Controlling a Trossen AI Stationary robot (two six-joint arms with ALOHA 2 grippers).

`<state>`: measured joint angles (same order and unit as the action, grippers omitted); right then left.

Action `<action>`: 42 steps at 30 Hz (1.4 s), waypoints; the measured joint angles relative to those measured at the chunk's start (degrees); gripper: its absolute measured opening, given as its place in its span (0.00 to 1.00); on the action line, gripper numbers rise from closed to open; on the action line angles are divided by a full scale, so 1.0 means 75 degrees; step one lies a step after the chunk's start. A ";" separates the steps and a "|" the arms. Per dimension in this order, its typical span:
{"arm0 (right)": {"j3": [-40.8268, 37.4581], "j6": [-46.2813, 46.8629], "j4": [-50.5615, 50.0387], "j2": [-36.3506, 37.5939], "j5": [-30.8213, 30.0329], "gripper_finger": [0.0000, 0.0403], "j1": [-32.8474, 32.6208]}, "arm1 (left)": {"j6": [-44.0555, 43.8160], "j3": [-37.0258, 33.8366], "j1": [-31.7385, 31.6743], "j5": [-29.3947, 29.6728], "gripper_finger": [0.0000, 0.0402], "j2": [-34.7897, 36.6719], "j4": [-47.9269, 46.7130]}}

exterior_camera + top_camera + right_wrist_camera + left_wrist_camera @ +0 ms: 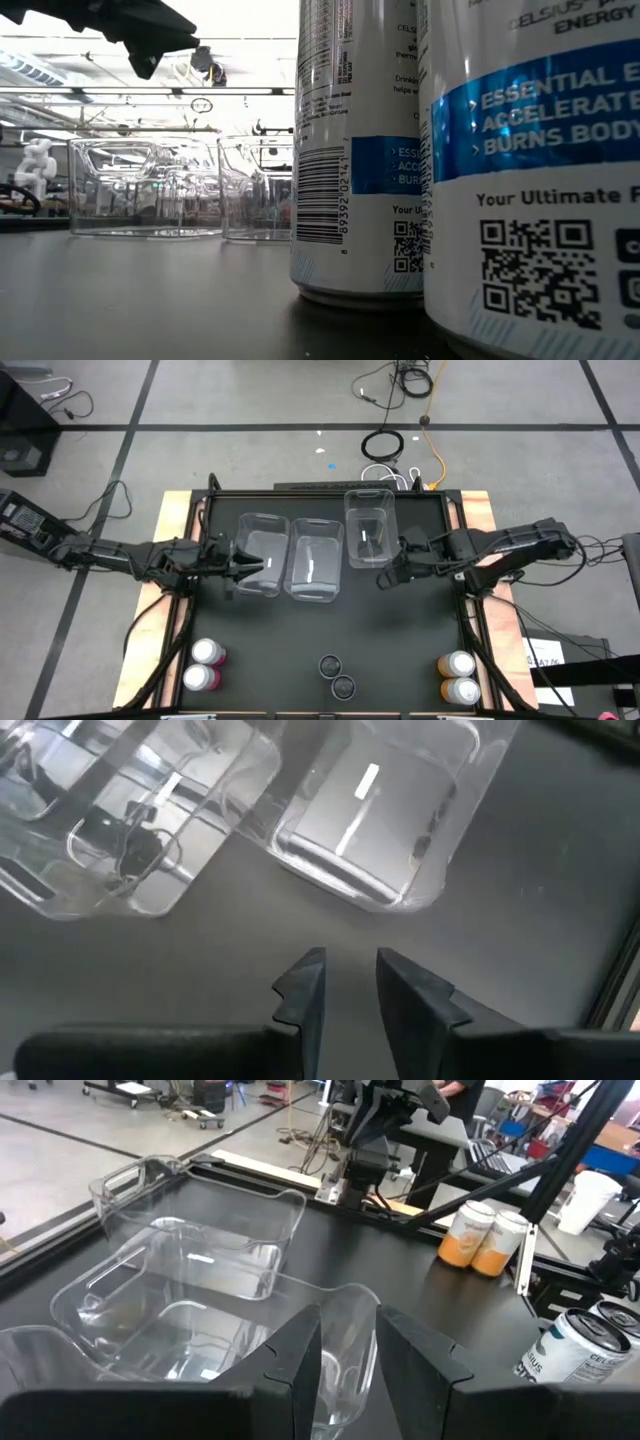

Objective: Sort soda cans
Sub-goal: Adjust the right transparent bin to align with the other transparent bins

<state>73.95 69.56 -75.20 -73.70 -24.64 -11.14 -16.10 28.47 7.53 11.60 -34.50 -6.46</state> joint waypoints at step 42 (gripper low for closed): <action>-0.0129 0.3519 -0.0578 -0.0081 0.0754 0.10 -0.1759 | -0.0017 0.0000 0.0000 -0.0293 0.27 -0.0003 -0.0003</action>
<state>72.99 95.95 -79.54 -74.30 -18.98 -24.33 -16.23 28.47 7.53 9.40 -34.52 -6.48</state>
